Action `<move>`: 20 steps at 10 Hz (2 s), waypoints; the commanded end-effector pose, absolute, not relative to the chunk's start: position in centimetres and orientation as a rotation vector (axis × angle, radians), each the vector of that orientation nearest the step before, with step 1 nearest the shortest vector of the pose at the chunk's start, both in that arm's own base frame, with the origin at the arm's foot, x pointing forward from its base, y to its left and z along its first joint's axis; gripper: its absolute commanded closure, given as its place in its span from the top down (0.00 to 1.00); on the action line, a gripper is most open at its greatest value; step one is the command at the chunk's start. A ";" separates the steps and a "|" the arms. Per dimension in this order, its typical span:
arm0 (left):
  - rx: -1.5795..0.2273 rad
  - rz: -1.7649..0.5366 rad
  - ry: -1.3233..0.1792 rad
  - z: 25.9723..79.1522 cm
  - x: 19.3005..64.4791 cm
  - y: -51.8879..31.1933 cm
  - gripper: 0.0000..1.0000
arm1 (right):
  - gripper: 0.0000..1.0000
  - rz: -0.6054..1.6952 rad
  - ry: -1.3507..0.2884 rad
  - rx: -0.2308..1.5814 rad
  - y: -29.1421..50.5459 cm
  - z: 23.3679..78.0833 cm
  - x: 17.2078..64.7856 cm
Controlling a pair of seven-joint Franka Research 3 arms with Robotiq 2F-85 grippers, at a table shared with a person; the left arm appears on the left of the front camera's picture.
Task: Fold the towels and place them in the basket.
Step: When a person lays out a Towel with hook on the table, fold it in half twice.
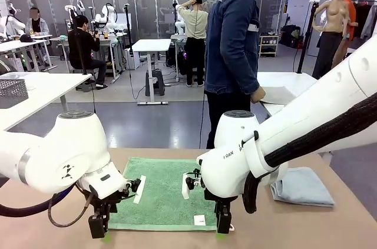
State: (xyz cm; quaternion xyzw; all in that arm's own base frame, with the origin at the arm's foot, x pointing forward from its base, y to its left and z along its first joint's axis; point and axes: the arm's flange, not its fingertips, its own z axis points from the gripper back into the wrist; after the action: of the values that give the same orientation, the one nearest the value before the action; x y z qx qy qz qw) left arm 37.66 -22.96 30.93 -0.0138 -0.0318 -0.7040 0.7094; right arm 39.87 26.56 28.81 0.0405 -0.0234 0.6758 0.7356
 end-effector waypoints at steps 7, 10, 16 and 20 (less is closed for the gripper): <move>-0.044 -1.549 -0.034 30.6 38.2 -22.9 1.00 | 0.91 1.468 -0.044 0.062 27.8 28.2 40.1; -0.051 -1.539 -0.028 29.8 39.1 -23.0 1.00 | 0.91 1.470 -0.049 0.070 28.0 28.0 40.1; 0.021 -1.565 -0.073 28.6 39.6 -22.9 0.87 | 0.91 1.460 -0.038 0.068 28.0 28.0 40.3; 0.017 -1.573 -0.070 28.8 39.4 -23.0 0.00 | 0.25 1.460 -0.023 0.071 28.0 28.2 40.2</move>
State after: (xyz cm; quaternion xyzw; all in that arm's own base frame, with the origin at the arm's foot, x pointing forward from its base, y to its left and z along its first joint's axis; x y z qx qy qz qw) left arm 39.63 -22.90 29.68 0.0038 -0.0314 -0.7097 0.7038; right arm 40.22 27.59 28.80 0.0397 -0.0241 0.6713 0.7398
